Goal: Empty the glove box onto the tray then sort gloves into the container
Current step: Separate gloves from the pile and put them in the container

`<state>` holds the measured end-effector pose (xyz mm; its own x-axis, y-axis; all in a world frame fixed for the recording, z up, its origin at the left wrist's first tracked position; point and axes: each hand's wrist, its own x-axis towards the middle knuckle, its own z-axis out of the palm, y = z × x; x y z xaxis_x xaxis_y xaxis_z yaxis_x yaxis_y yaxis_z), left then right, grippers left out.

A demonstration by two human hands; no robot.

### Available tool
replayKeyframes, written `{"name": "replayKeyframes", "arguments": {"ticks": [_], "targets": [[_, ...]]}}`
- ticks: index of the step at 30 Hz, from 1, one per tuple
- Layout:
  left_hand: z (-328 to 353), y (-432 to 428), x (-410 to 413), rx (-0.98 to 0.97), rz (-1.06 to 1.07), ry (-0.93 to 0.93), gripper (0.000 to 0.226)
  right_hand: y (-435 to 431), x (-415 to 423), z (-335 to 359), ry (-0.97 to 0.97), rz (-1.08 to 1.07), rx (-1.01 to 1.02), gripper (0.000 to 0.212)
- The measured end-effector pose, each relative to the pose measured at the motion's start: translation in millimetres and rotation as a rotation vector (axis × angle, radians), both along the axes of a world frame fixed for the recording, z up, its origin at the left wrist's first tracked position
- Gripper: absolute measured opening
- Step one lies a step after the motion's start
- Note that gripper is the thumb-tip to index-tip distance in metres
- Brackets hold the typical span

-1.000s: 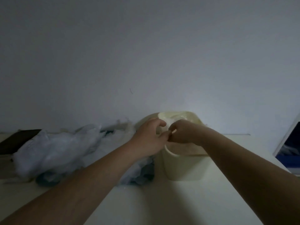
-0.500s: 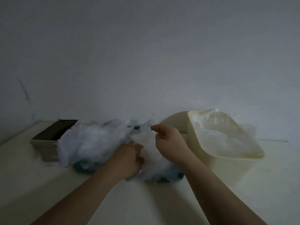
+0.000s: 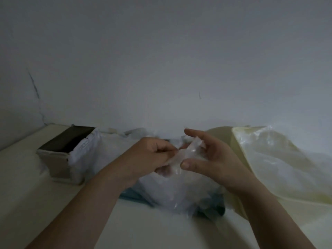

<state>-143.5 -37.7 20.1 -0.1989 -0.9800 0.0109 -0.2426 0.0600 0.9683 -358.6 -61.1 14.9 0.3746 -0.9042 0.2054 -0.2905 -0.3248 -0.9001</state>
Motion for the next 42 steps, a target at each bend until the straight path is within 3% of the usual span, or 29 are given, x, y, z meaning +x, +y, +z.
{"name": "replayKeyframes", "arguments": {"ticks": [3, 4, 6, 8, 13, 16, 19, 21, 24, 26, 28, 30, 32, 33, 35, 39, 42], "targets": [[4, 0, 2, 0.124, -0.034, 0.255, 0.025, 5, 8, 4, -0.187, -0.082, 0.099, 0.017], [3, -3, 3, 0.174, 0.016, 0.381, 0.034, 5, 11, 0, -0.224, -0.114, 0.138, 0.012], [-1, -10, 4, 0.27, 0.109, 0.591, 0.058, 3, 18, -9, -0.307, -0.158, 0.223, 0.027], [-8, -15, 7, 0.312, 0.134, 0.653, 0.075, -1, 22, -16, -0.39, -0.188, 0.306, 0.028], [-20, -16, 8, 0.275, 0.11, 0.568, 0.035, -2, 24, -21, -0.478, -0.225, 0.331, 0.021], [-17, -19, 14, 0.228, 0.209, 0.688, 0.012, -6, 26, -26, -0.553, -0.303, 0.336, 0.031], [-5, -17, 27, 0.173, 0.234, 0.819, 0.016, -11, 27, -33, -0.56, -0.368, 0.339, 0.041], [1, -14, 34, 0.136, 0.196, 0.791, 0.016, -12, 27, -37, -0.461, -0.468, 0.272, 0.042], [3, -12, 41, 0.106, 0.139, 0.696, 0.022, -8, 25, -36, -0.283, -0.598, -0.018, 0.034], [-1, -12, 44, 0.105, 0.058, 0.63, 0.022, -4, 22, -27, -0.195, -0.546, -0.17, 0.033], [-5, -9, 40, 0.15, -0.077, 0.642, 0.011, 1, 18, -17, -0.151, -0.341, -0.083, 0.048], [-8, -6, 32, 0.174, -0.172, 0.662, 0.018, 6, 16, -8, -0.201, -0.064, 0.177, 0.061], [-10, -5, 22, 0.143, -0.139, 0.618, 0.026, 6, 15, -11, -0.294, 0.136, 0.391, 0.056], [-12, -5, 17, 0.105, -0.091, 0.572, 0.018, 5, 14, -15, -0.346, 0.164, 0.461, 0.051], [-14, -4, 9, 0.012, -0.007, 0.433, 0.005, -1, 18, -24, -0.405, 0.089, 0.511, 0.045], [-23, -6, 5, -0.077, 0.092, 0.166, 0.013, -7, 21, -26, -0.484, -0.215, 0.41, 0.029], [-29, -13, 10, -0.088, 0.152, 0.069, 0.012, -10, 17, -24, -0.55, -0.326, 0.323, 0.037]]}}
